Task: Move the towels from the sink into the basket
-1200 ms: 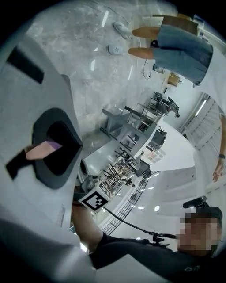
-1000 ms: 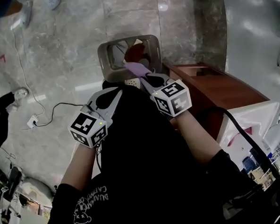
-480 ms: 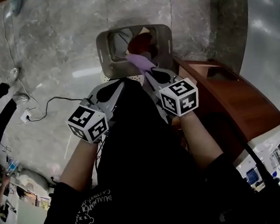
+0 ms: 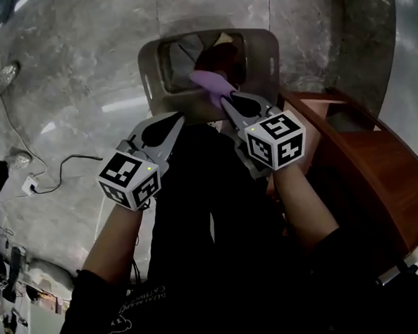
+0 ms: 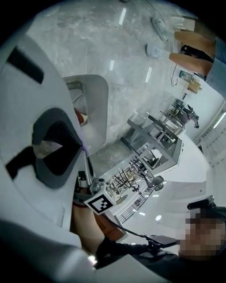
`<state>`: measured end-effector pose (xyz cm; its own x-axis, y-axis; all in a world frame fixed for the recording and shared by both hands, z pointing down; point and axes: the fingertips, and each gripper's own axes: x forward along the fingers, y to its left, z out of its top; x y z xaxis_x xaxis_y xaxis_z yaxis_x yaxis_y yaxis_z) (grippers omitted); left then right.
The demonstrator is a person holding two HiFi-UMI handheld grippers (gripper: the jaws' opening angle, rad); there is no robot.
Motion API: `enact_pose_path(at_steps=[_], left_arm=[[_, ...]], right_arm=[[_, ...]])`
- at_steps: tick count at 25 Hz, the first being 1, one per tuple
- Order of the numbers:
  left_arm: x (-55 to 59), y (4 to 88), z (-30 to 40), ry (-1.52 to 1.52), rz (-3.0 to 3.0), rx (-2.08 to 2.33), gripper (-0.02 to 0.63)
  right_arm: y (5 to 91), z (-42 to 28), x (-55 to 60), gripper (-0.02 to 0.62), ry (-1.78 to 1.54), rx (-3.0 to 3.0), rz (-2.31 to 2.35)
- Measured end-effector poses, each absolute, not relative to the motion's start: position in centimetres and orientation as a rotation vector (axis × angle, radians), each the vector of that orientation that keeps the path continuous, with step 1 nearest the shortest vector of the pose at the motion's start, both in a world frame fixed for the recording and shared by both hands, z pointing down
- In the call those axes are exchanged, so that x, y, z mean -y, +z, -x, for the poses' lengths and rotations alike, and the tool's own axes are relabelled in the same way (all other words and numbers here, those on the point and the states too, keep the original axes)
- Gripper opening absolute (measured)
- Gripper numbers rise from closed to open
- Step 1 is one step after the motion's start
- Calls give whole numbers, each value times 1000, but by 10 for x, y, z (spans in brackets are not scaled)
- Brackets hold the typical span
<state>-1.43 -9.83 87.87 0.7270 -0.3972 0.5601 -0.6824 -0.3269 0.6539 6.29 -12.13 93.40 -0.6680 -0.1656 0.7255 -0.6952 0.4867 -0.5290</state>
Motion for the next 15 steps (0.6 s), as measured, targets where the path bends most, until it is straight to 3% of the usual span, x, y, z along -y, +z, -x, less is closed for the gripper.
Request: enact_pose_path(at_steps=[7, 15], left_arm=[[123, 925, 34, 412, -2052, 918, 5], [133, 955, 37, 343, -2030, 886, 5]], right_arm=[[958, -24, 136, 21, 1226, 2348, -648], [1046, -19, 129, 21, 1125, 2185, -648]])
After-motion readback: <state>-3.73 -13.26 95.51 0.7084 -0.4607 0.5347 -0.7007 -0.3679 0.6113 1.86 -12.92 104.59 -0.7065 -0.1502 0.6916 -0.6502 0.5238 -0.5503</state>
